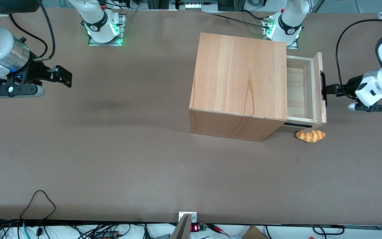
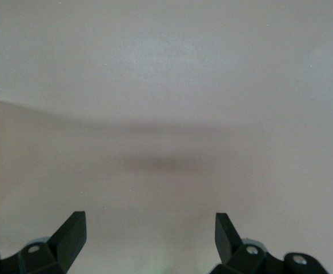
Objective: Open top drawer with left arm
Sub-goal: 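Pull the handle with the left gripper, sliding the drawer out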
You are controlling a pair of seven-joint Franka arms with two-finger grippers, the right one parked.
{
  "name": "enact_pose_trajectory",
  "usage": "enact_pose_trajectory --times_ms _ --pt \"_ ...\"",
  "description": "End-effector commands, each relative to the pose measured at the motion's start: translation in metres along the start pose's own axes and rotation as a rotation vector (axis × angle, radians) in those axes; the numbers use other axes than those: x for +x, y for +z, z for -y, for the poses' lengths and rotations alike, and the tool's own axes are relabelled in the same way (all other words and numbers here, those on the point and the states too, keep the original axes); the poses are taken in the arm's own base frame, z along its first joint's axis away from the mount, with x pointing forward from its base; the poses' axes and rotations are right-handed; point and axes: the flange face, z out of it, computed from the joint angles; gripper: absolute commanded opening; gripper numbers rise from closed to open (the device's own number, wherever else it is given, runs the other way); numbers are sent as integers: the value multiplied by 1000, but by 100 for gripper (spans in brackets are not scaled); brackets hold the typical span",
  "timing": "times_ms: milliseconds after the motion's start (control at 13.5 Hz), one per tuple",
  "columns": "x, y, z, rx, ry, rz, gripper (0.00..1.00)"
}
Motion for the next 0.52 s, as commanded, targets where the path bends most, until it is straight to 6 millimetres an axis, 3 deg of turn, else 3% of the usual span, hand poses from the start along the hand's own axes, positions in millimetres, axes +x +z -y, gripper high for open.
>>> enact_pose_trajectory --times_ms 0,444 --pt "-2 -12 21 16 10 -17 100" --pt "-3 -17 38 10 8 -29 100"
